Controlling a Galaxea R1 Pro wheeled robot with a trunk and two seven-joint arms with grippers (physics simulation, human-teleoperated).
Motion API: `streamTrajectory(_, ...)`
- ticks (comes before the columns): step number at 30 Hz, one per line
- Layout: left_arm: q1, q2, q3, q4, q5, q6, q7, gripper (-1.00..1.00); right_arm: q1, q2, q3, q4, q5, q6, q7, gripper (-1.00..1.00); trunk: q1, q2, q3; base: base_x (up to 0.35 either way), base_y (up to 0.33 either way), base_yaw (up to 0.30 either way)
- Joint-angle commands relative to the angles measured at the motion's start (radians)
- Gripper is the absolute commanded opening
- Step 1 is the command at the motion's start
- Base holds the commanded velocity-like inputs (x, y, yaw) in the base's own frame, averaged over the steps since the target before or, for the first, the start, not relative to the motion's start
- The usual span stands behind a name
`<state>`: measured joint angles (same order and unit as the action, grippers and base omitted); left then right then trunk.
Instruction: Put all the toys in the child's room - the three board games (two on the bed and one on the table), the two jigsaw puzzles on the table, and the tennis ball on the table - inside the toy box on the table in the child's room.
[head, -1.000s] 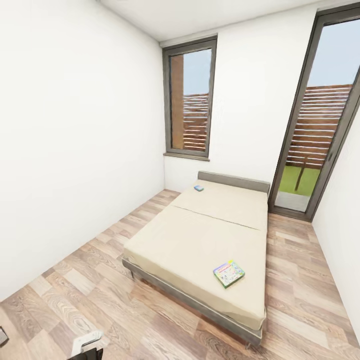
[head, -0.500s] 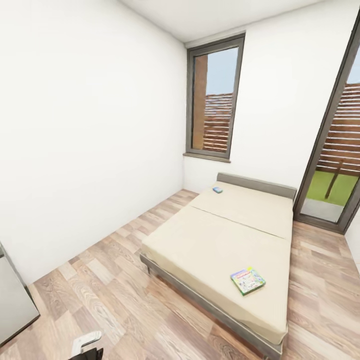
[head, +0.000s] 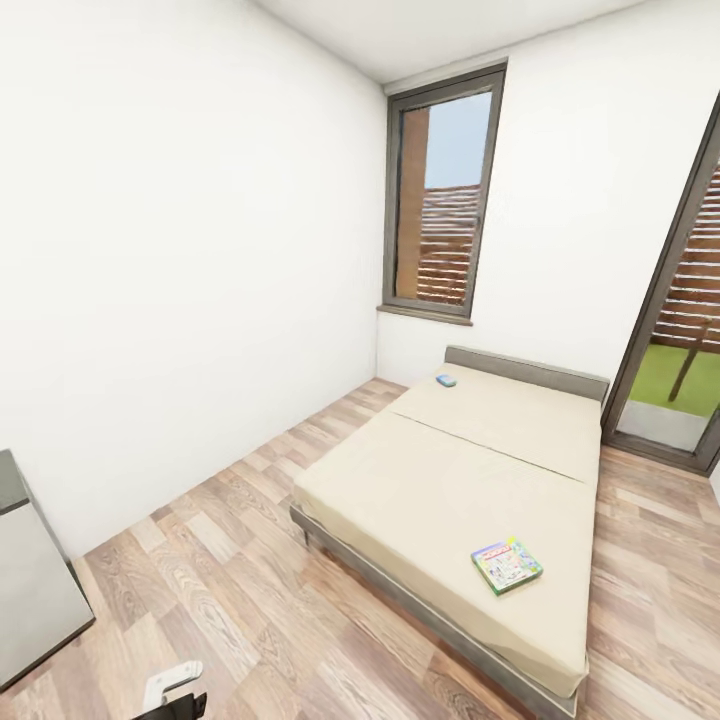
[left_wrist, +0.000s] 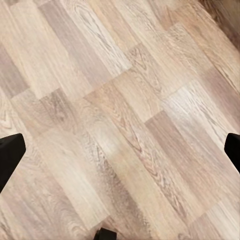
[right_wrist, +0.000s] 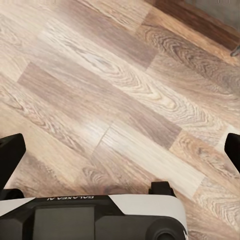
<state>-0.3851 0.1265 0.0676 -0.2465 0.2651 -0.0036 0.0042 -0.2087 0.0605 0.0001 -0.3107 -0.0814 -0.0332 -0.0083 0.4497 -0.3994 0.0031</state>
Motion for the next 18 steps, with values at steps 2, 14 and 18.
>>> streamTrajectory(2,0.0,-0.001,0.003,0.0,0.003,-0.001,0.0,1.0,0.0,0.0,0.0,0.002,-0.009,-0.011,-0.001,1.0,0.0,-0.001,0.0,0.0,0.0,0.004)
streamTrajectory(14,0.001,-0.003,0.003,0.001,0.003,-0.001,0.0,1.0,0.002,0.001,0.001,0.003,-0.008,-0.032,-0.001,1.0,0.0,-0.001,0.0,0.0,0.0,0.037)
streamTrajectory(18,0.002,-0.003,0.003,0.001,0.003,-0.001,0.0,1.0,0.002,0.005,0.001,0.003,-0.007,-0.032,-0.002,1.0,0.0,-0.001,0.001,0.0,0.0,0.207)
